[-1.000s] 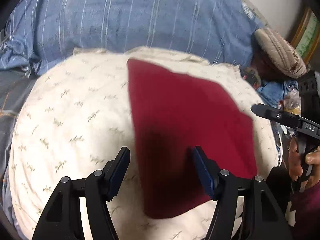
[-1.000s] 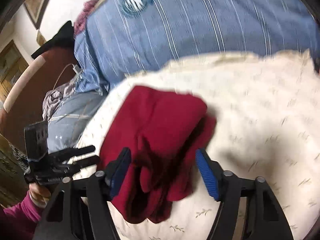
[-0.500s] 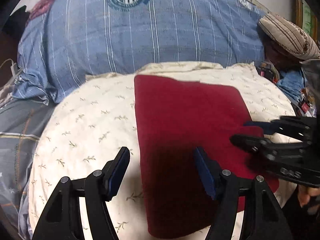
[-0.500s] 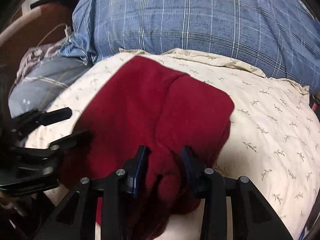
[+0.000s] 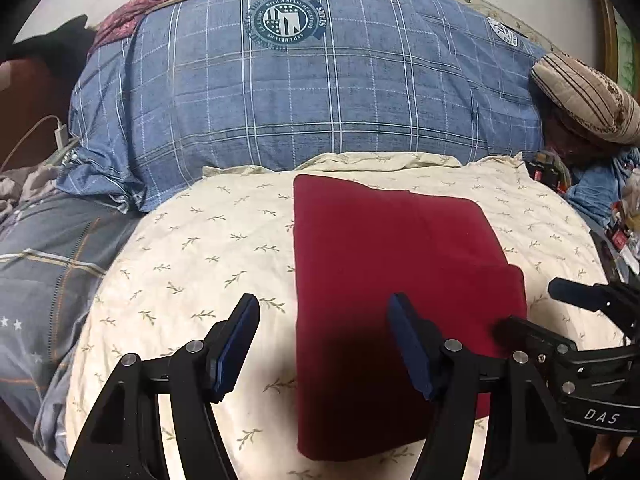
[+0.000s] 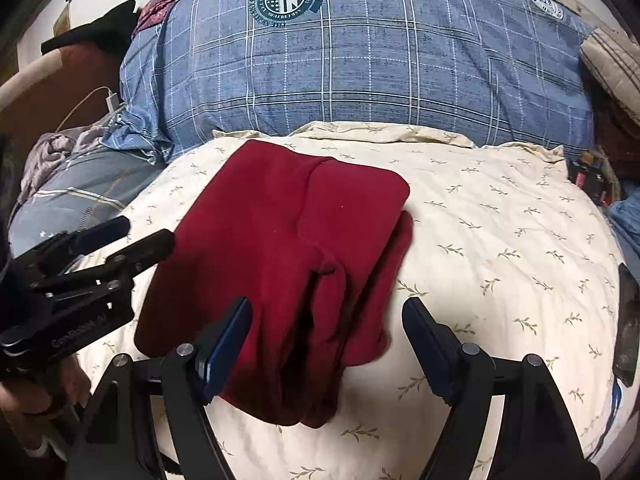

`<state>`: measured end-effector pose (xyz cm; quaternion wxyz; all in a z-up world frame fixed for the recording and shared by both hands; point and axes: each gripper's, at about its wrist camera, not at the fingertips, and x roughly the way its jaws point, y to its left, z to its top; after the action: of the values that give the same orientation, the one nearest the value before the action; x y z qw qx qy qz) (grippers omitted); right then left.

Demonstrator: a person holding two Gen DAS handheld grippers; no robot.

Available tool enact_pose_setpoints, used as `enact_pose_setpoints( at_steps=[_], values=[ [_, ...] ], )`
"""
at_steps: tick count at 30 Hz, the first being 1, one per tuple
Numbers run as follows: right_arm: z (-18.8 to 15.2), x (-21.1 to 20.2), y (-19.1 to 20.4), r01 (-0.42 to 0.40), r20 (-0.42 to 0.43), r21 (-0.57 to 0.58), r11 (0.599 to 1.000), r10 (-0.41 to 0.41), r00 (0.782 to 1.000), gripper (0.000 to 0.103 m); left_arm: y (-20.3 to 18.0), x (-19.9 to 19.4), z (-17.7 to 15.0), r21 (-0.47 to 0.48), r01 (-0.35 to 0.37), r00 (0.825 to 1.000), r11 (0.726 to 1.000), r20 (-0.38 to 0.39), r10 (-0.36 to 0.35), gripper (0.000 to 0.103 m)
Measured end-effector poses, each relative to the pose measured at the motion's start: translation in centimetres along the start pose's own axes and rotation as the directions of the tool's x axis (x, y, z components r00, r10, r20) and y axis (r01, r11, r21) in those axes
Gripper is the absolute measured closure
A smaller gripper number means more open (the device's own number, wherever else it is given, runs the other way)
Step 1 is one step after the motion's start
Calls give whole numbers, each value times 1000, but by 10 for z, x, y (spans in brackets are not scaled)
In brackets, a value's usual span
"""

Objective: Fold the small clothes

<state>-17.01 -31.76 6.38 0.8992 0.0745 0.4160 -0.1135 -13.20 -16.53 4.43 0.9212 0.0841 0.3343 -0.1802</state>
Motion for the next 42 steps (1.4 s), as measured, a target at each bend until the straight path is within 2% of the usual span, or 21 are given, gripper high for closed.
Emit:
enact_pose_setpoints(
  at_steps=[1,3,5,13,30,42],
  values=[
    [0,-1,0,-2,7,9,1000,2,1000,23,1,-2,-1,3,1,1000,1000,4,-1,37],
    [-1,-3,-3,1,23,34,999,-2,1000,14,3,-4,-3,-6,10,1000,1000,9,-10,37],
    [-2,-6,-5,4,41,63,998,-6,999,9,7,-6,-4,-23,12,1000,1000,11,-12,37],
    [-1,1,-7,15,26,82,997,-17,1000,9,16,-5,-4,-53,-1,1000,999,7,1,37],
    [-4,12,-5,-9,3,103,995,8,1000,9,18,6,-3,-50,-5,1000,999,-7,4,37],
    [-3,15,2,-16,-2,82,996,16,1000,9,21,10,-2,-60,0,1000,998,-14,-1,37]
  ],
)
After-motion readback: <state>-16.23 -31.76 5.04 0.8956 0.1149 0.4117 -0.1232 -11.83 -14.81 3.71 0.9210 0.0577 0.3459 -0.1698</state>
